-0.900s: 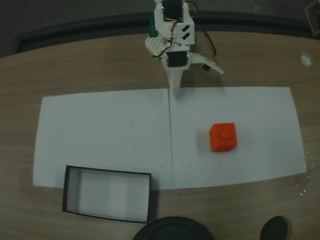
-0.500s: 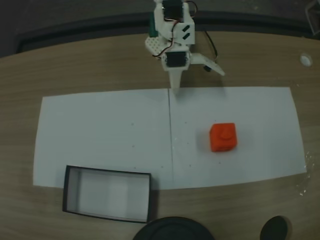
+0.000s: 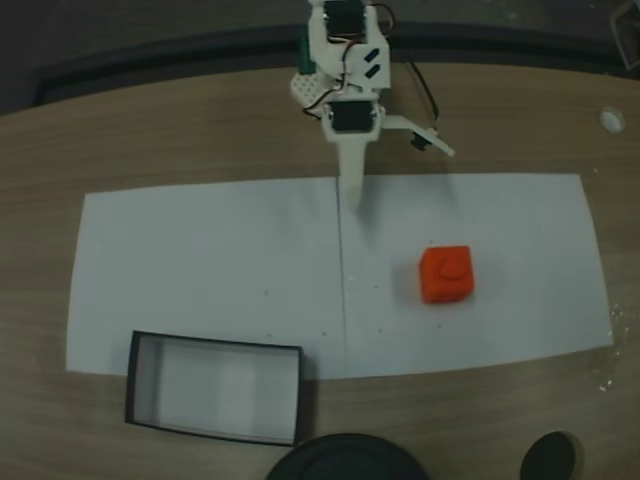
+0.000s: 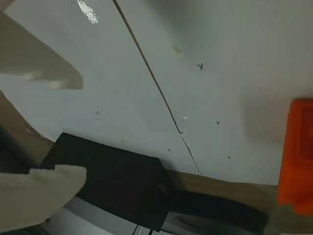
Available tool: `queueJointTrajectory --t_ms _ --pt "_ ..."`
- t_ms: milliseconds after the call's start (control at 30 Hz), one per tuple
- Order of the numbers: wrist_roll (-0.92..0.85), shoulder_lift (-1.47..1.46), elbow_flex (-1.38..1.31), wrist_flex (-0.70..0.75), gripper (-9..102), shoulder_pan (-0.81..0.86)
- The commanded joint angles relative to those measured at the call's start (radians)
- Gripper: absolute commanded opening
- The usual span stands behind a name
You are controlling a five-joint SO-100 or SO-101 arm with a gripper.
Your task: Grab a orange square and put it in the box.
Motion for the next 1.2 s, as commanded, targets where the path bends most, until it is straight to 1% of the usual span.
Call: queueJointTrajectory --t_ms 0,67,133,300,400,533,700,800,867,933,1033,1167 --pt "0.002 0.025 -0.097 -0.081 27 0.002" --pt "0.011 0.025 -0.121 -0.133 33 0.002" --pt "0.011 0.025 -0.153 -0.15 37 0.003" --pt "0.008 0.012 -0.247 -0.13 37 0.0" --pt "0.005 -0.084 -0.328 -0.084 38 -0.058" --pt "0.011 -0.341 -0.497 -0.023 38 -0.149" --pt "0.005 -0.736 -0.742 0.087 45 -0.311" --pt "0.003 -0.965 -0.871 0.156 48 -0.379" --pt "0.002 -1.108 -0.956 0.186 49 -0.393" --pt "-0.046 -1.239 -1.029 0.199 49 -0.388" --pt "-0.103 -1.408 -1.104 0.195 49 -0.365" --pt "-0.109 -1.585 -1.204 0.192 49 -0.324"
